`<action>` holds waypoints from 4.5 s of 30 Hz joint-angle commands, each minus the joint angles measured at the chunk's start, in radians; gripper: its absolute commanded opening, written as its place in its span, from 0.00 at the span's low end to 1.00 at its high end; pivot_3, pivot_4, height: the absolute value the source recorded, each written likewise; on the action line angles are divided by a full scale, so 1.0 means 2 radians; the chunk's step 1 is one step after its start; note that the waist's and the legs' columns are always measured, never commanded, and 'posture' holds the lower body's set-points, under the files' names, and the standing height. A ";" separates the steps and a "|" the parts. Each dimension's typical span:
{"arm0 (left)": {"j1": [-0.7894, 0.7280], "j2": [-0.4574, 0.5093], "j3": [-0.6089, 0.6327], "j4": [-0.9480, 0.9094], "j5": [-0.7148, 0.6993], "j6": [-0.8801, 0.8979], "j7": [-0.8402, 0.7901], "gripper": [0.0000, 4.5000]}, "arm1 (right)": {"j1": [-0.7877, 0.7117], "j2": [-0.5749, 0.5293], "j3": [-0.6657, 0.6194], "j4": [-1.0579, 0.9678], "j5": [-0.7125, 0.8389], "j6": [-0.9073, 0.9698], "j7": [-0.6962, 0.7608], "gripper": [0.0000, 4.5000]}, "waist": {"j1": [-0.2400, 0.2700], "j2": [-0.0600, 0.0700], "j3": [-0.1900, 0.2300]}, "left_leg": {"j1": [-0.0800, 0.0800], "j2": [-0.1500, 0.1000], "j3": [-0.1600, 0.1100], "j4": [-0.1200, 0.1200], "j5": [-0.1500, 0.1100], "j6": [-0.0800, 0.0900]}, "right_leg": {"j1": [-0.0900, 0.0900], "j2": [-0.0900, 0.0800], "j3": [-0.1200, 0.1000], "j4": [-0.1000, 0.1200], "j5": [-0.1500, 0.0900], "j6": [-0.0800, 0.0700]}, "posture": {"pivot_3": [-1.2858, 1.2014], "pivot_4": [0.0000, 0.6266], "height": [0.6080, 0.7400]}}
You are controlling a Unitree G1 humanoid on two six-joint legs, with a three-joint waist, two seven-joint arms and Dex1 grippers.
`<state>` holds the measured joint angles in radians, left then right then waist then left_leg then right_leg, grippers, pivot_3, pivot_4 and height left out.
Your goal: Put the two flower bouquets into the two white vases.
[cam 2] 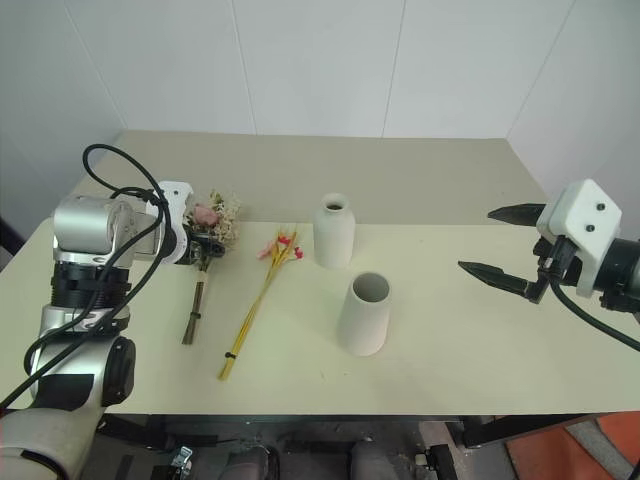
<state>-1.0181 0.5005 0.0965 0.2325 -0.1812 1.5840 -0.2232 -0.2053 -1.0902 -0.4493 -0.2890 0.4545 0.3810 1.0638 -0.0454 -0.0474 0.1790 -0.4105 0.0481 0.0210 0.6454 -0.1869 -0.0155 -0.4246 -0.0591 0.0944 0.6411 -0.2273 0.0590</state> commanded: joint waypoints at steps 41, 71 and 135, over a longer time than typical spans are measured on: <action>-0.076 -0.094 0.177 0.141 -0.029 -0.595 0.144 0.02 | 0.011 0.000 -0.019 -0.021 0.002 0.005 -0.028 1.00 | 0.005 -0.001 0.000 | -0.001 0.000 0.000 0.000 0.000 0.000 | 0.000 0.000 0.000 -0.002 0.002 -0.001 | 0.52 0.24 1.00; -0.186 -0.231 0.207 0.467 -0.190 -0.883 -0.291 0.02 | 0.113 0.042 -0.094 -0.125 0.003 0.046 -0.081 1.00 | 0.014 -0.001 0.000 | -0.003 -0.001 0.000 0.001 0.000 0.000 | 0.001 -0.001 0.000 -0.007 0.004 0.003 | 0.52 0.24 1.00; -0.012 -0.164 0.026 0.114 -0.028 -0.734 -0.260 0.99 | 0.120 0.046 -0.093 -0.107 -0.019 0.039 -0.085 1.00 | 0.011 -0.001 0.000 | -0.003 0.000 0.000 0.001 0.000 0.000 | 0.001 0.000 0.000 -0.006 0.004 0.003 | 0.52 0.24 1.00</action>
<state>-1.0405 0.1690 0.1700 0.6255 -0.2687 0.0200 -0.8578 0.0514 -0.9890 -0.6285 -0.5008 0.4155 0.4824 0.9008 -0.0240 -0.0486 0.1797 -0.4158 0.0473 0.0207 0.6486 -0.1865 -0.0157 -0.4218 -0.0597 0.0951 0.6297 -0.2200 0.0641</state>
